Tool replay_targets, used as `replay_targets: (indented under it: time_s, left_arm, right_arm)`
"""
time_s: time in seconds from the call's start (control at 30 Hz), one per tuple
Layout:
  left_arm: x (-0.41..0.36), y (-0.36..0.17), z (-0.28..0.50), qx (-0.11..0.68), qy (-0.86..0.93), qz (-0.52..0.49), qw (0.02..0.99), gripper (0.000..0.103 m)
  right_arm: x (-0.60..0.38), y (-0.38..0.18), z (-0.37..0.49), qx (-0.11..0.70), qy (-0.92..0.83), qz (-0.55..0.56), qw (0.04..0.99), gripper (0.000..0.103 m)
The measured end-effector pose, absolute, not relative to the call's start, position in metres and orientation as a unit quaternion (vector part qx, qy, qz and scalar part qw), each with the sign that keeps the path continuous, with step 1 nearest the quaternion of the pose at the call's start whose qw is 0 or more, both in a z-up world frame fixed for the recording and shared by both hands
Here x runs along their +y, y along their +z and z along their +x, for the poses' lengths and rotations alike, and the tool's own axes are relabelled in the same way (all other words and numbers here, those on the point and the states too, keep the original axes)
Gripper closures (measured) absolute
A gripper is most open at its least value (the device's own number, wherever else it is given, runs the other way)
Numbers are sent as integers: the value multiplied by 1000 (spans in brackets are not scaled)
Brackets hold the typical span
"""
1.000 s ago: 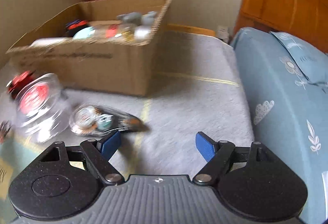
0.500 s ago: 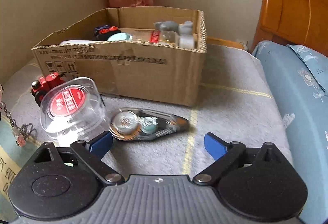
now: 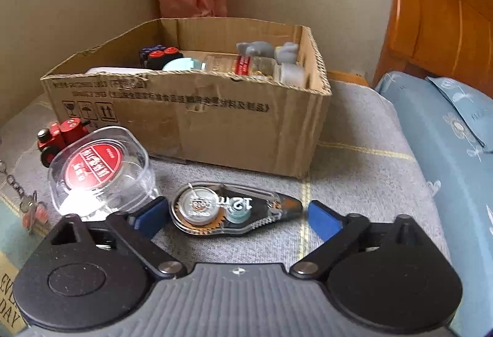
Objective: Organize rigid objects
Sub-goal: 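Close the right tool on the correction-tape dispenser, then carry the pink keychain and tape dispenser into the box, opening both tools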
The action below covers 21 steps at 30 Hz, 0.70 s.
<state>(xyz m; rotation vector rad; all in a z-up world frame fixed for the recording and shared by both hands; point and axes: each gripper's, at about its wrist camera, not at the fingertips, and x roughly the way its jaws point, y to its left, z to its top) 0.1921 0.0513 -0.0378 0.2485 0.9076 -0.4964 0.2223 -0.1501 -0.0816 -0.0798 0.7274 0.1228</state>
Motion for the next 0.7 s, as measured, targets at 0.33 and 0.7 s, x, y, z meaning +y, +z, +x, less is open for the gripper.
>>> replay_targets:
  time_s: [0.33, 0.7]
  left_arm:
    - [53, -15, 198, 433, -242, 117, 860, 53]
    - [42, 48, 230, 399, -258, 121, 871, 53]
  right_arm:
    - [-159, -53, 223, 386, 106, -60, 914, 10]
    - [-179, 27, 224, 364, 174, -69, 913, 10]
